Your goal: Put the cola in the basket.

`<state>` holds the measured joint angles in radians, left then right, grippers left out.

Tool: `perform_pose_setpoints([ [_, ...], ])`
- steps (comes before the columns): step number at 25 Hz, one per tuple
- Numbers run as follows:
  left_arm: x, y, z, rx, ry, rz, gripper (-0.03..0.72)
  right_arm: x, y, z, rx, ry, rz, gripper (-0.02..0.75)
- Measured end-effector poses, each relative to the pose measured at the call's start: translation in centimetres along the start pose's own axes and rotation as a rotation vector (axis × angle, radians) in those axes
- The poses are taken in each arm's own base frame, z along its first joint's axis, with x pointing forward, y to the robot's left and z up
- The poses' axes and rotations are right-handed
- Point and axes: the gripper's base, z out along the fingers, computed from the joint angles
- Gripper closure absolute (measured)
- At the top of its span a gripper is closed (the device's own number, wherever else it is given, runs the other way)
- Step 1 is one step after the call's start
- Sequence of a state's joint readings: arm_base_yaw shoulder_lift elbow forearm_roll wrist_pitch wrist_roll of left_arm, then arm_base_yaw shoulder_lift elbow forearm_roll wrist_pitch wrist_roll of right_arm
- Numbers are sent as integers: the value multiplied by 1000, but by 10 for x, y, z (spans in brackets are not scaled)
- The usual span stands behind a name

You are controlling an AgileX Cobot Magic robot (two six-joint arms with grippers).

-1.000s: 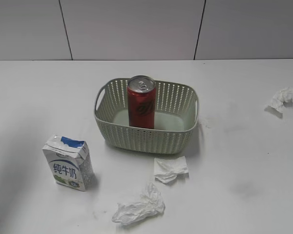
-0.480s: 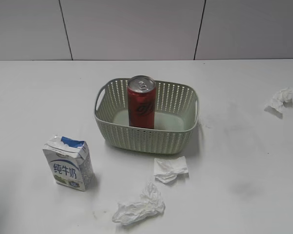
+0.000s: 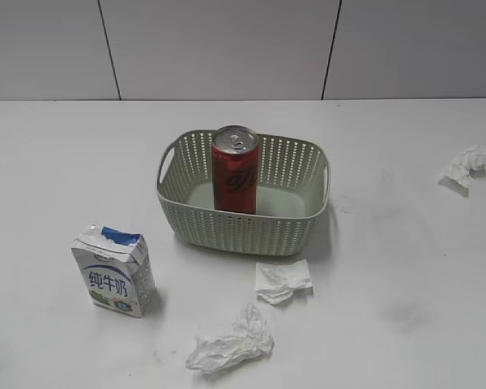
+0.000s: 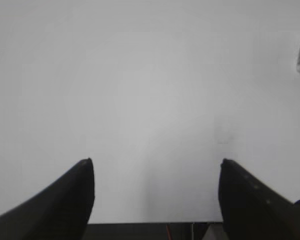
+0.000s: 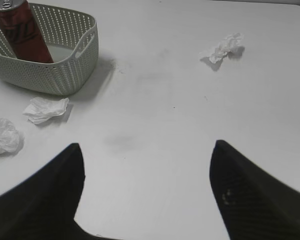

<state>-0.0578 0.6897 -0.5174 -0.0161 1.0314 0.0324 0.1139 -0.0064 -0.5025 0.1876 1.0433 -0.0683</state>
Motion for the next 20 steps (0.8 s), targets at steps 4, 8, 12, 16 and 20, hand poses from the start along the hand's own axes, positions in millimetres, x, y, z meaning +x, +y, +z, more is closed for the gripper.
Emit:
perform_pose_setpoints([
  [4, 14, -1, -21, -4, -158, 2, 99, 0, 0, 0, 0, 0, 0, 148],
  [8, 31, -1, -41, -7, -317, 4, 99, 0, 0, 0, 0, 0, -1, 148],
  [12, 48, -2, -56, -11, -460, 6, 99, 0, 0, 0, 0, 0, 0, 148],
  [16, 63, -2, -65, -13, -568, 8, 99, 0, 0, 0, 0, 0, 0, 148],
  [20, 75, -3, -72, -15, -655, 9, 99, 0, 0, 0, 0, 0, 1, 148],
])
